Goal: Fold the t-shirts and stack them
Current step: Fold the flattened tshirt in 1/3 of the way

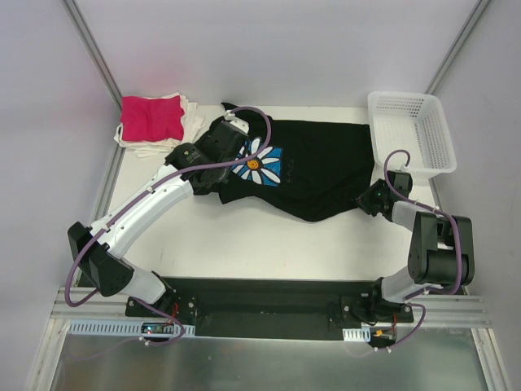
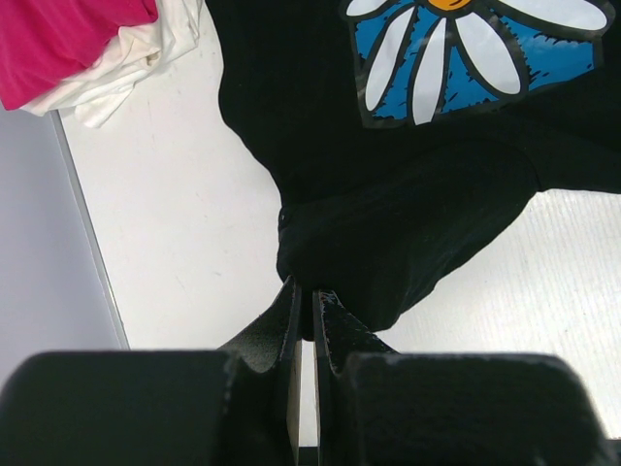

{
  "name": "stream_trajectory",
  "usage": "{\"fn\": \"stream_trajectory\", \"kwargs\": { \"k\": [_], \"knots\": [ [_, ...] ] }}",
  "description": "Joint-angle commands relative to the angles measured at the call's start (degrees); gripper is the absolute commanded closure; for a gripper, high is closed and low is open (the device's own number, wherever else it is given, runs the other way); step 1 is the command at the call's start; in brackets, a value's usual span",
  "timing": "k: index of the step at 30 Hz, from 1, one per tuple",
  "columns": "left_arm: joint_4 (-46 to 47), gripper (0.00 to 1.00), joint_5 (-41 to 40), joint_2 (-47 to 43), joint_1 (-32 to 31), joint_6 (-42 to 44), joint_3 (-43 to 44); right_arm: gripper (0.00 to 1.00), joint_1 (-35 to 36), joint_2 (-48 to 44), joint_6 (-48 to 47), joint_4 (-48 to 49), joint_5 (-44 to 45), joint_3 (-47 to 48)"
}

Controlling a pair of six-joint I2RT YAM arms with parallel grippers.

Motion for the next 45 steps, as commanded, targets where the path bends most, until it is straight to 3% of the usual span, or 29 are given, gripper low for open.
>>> {"fn": "stream_trajectory", "kwargs": {
  "k": [1, 11, 17, 25, 31, 35, 39, 45],
  "knots": [
    [1.4, 1.0, 0.4, -1.2, 0.5, 0.5, -0.3, 0.78, 0.6, 0.6, 0.3, 2.2, 0.9, 1.9],
    [1.7, 1.0, 0.7, -0.8, 0.5, 0.6, -0.5, 0.99, 0.8, 0.4, 0.4, 2.3, 1.7, 1.9],
    [2.6, 1.0, 0.5, -0.9, 0.5, 0.5, -1.2, 0.99, 0.8, -5.7, 0.4, 0.5, 2.6, 0.1],
    [2.9, 1.0, 0.9, -1.5, 0.5, 0.3, -2.0, 0.99, 0.8, -26.2, -4.3, -8.1, 10.7, -0.5],
    [2.7, 1.0, 0.3, -3.4, 0.5, 0.1, -2.3, 0.99, 0.7, -32.3, -5.6, -14.6, 10.6, -1.2],
    [2.1, 1.0, -2.3, -7.8, 0.5, -3.1, -5.6, 0.99, 0.7, -37.8, -5.8, -18.7, 9.4, -2.3],
    [2.6, 1.0, -11.4, -11.9, 0.5, -5.8, -7.8, 0.99, 0.7, -42.3, -8.2, -23.9, 9.9, -2.2],
    [3.6, 1.0, -13.7, -16.4, 1.3, -9.3, -10.3, 0.99, 0.6, -45.5, -9.3, -29.0, 9.9, -1.7]
  ]
}}
